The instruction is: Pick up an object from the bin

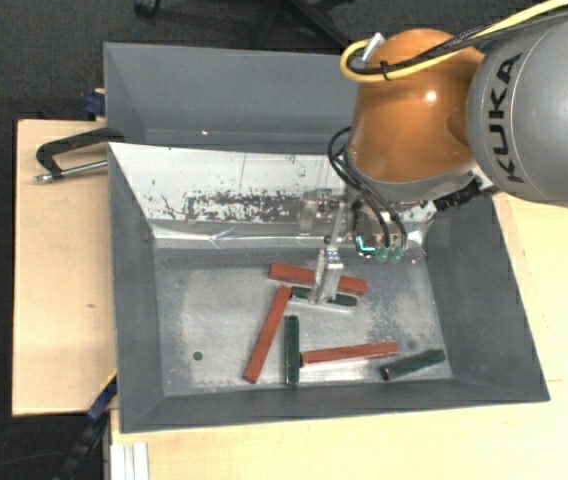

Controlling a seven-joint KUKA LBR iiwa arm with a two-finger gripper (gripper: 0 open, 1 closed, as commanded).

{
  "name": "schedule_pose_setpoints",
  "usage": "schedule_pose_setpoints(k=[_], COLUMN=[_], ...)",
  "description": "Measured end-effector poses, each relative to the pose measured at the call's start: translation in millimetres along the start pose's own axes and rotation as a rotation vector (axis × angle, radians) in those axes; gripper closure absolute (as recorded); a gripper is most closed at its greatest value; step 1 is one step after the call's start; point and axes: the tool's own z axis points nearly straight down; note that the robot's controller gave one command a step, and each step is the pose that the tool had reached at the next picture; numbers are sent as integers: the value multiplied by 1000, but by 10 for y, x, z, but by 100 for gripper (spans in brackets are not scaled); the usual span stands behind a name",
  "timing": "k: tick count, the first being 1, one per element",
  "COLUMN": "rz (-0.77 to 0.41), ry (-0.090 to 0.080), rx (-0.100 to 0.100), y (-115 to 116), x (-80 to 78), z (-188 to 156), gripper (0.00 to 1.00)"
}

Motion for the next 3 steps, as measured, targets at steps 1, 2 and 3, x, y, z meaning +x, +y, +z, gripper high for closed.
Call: schedule_pose_setpoints(k=[1, 2, 3], rz=[0, 9, -32], ry=[-11, -12, -7], rx=[-1, -1, 0], y=[-12, -370, -491], x=[-25, -185, -200], z=[-19, 950, 1110], gripper=[0, 0, 0])
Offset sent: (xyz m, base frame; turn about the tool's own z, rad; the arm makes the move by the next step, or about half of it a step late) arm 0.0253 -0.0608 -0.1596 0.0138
